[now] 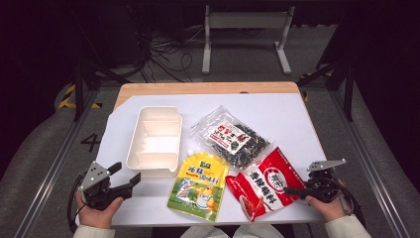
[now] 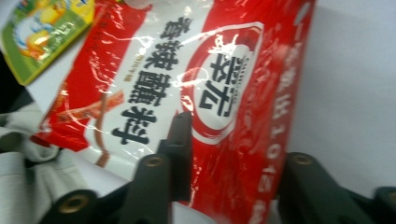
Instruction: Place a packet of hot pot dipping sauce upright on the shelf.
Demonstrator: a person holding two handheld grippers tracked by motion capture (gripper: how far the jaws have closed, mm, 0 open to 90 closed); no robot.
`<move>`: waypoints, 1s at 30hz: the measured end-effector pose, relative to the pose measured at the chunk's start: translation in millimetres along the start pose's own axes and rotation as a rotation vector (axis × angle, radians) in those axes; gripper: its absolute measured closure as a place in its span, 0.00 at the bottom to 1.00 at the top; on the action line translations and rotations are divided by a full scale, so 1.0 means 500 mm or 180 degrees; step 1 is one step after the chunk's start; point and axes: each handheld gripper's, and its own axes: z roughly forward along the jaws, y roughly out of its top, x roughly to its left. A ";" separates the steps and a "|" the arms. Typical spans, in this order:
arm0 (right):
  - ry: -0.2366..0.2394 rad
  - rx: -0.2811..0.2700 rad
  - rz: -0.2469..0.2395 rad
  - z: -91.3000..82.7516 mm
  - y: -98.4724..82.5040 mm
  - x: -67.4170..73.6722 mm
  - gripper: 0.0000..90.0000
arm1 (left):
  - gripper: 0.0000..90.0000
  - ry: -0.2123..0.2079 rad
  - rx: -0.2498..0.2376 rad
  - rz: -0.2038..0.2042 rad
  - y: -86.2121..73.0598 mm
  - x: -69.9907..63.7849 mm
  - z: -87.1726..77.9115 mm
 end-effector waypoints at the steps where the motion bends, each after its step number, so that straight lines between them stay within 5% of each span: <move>1: -0.0019 -0.0006 0.0002 -0.001 0.000 0.000 0.88 | 0.26 -0.0005 0.0005 0.0028 0.002 -0.004 0.000; 5: -0.0053 -0.0020 0.0027 -0.008 0.000 0.001 0.98 | 0.26 -0.0027 -0.0028 0.0100 0.007 -0.015 -0.003; 13: -0.0144 -0.0129 -0.0115 -0.054 0.013 0.025 0.99 | 0.25 -0.0172 -0.0116 0.0143 0.018 -0.030 -0.008; 30: -0.0393 -0.0482 -0.0642 -0.173 0.062 0.113 0.99 | 0.24 -0.0507 -0.0080 0.0421 0.044 -0.105 0.016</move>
